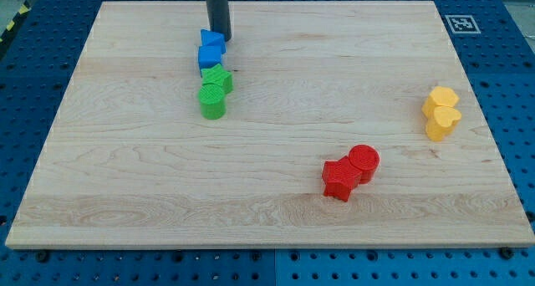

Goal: Nudge the green star to the left

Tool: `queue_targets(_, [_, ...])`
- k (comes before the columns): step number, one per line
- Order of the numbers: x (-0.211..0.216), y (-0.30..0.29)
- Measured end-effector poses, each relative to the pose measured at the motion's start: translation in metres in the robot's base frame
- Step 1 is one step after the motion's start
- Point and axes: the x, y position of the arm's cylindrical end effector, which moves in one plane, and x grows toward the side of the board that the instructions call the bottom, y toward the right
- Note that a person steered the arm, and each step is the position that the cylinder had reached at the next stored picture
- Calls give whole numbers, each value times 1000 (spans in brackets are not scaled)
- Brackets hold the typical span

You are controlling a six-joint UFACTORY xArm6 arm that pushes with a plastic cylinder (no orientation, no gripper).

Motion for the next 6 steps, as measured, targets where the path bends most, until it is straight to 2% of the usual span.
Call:
queue_targets(4, [-7, 22])
queue_targets(6, [50, 63])
